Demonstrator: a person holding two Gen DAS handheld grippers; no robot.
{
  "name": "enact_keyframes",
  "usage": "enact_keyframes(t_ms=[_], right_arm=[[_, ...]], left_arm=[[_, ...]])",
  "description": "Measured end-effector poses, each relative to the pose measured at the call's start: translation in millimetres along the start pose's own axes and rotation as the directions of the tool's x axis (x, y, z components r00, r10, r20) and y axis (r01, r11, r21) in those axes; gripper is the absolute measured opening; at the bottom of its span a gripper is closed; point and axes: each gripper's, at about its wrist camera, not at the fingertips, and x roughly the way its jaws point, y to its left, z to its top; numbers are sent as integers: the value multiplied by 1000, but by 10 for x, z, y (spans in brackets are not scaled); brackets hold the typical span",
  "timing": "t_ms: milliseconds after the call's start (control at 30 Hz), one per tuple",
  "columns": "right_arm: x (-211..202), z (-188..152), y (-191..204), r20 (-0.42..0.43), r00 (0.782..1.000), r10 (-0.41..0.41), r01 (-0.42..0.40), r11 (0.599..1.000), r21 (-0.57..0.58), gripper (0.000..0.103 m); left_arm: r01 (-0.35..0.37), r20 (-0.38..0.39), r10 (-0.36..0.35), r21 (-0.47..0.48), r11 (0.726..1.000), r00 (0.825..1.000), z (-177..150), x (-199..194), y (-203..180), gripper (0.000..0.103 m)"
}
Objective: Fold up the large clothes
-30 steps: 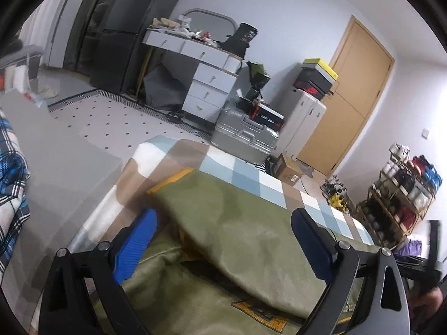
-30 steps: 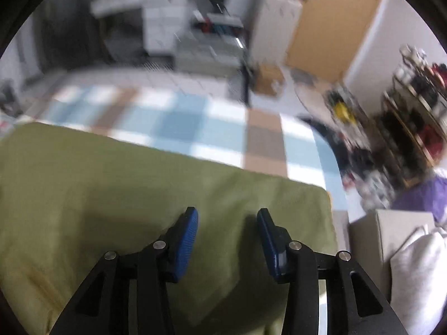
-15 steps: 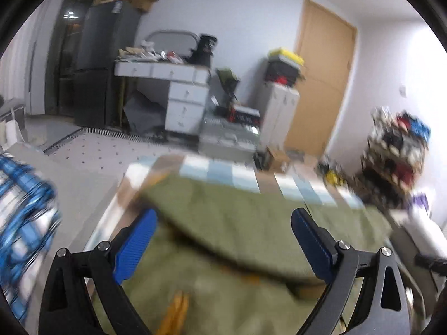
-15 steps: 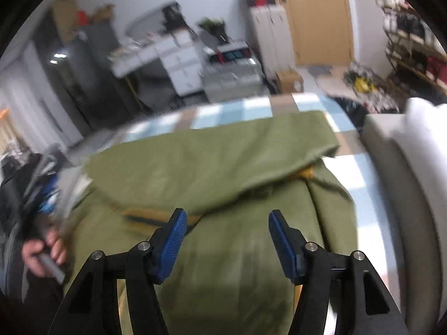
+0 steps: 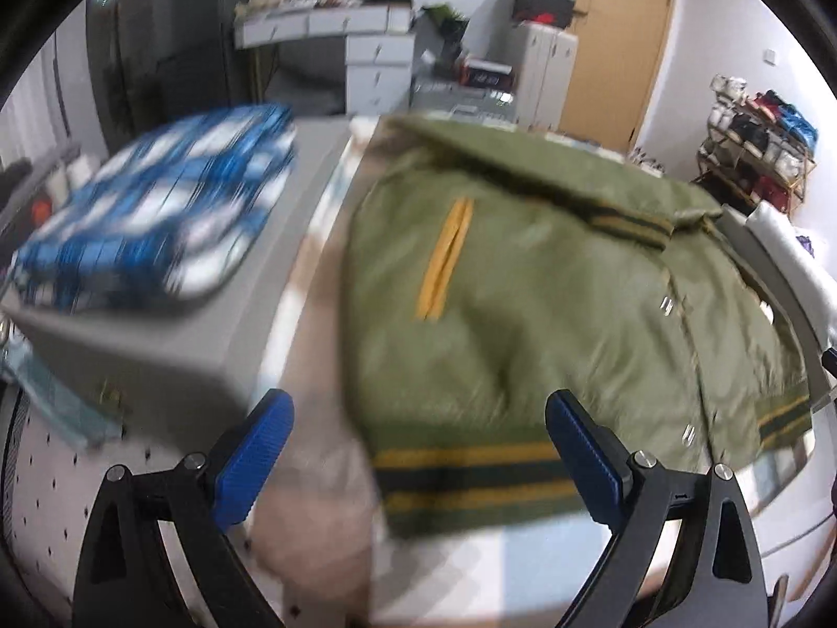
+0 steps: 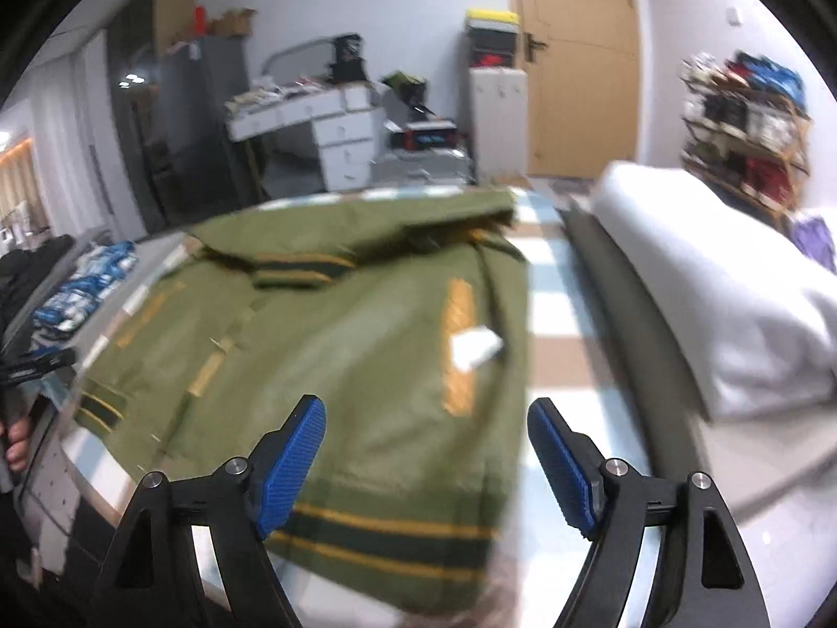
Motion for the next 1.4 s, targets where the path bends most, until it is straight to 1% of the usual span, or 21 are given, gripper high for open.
enact_keyframes(t_ms=[67, 133, 200, 300, 367, 433, 467, 500, 533, 633, 700, 800, 867, 967, 1067, 1133, 1200, 1233, 1300, 1367, 1400], right_arm=[[23, -111, -156, -32, 999, -4, 5, 999, 43, 80], [70, -211, -252, -78, 997, 3, 4, 996, 90, 80], [127, -313, -308, -119, 992, 45, -28, 990, 138, 80], [243, -367, -264, -146, 982, 120, -93, 980, 177, 80], [307, -380, -183, -160, 976, 149, -119, 976, 182, 76], [356, -379, -87, -162, 972, 170, -143, 975, 170, 47], [374, -348, -36, -164, 975, 147, -122, 980, 155, 44], [386, -316, 0, -160, 977, 140, -117, 982, 145, 34], [384, -289, 11, -147, 979, 141, -119, 982, 148, 17], [255, -178, -30, -64, 981, 181, -167, 969, 184, 12], [150, -94, -74, -6, 986, 164, -159, 966, 202, 11], [-10, -20, -152, 76, 983, 168, -182, 955, 233, 10], [-26, -7, -153, 95, 990, 107, -125, 970, 206, 10], [169, -73, -278, 19, 999, 40, -43, 967, 251, 10], [297, -186, -373, -57, 997, -45, 59, 961, 270, 11], [348, -262, -350, -111, 993, -27, 56, 960, 273, 11], [267, -273, -271, -106, 993, -44, 70, 966, 250, 17], [198, -259, -221, -97, 993, -62, 84, 969, 232, 18], [9, -222, -98, -38, 996, -76, 82, 978, 194, 19], [-223, -169, 79, 55, 996, -69, 61, 988, 143, 28], [-342, -154, 186, 107, 992, -60, 48, 992, 115, 44]], left_arm=[[-18, -15, 18, 22, 1000, 1000, -36, 15, 16, 94], [-5, -31, 6, 20, 1000, 1000, -33, 32, 34, 94], [12, -59, -11, 12, 1000, 998, -15, 90, 35, 94], [22, -67, -21, 16, 1000, 998, -26, 159, 5, 94], [44, -77, -43, 7, 999, 996, -51, 193, -7, 94], [74, -86, -73, 7, 997, 994, -81, 223, -29, 94], [79, -97, -78, 9, 997, 992, -159, 214, -10, 94], [84, -109, -83, 9, 996, 991, -171, 237, -21, 94], [94, -117, -92, 7, 996, 989, -181, 261, -28, 94], [108, -119, -106, 13, 994, 987, -225, 270, -54, 94], [103, -117, -100, 23, 994, 988, -249, 263, -76, 94], [98, -120, -93, 32, 995, 988, -266, 266, -88, 94], [97, -119, -92, 38, 995, 989, -280, 248, -81, 94], [96, -112, -90, 50, 994, 990, -286, 228, -96, 94], [97, -96, -90, 72, 993, 991, -288, 183, -115, 94], [96, -87, -88, 94, 991, 992, -293, 162, -137, 94], [91, -81, -81, 116, 989, 993, -292, 164, -158, 94], [86, -77, -77, 122, 989, 994, -290, 166, -162, 94], [90, -75, -81, 119, 989, 994, -288, 165, -154, 94], [101, -80, -92, 108, 989, 993, -279, 176, -133, 94], [100, -84, -91, 105, 989, 992, -276, 184, -125, 94]])
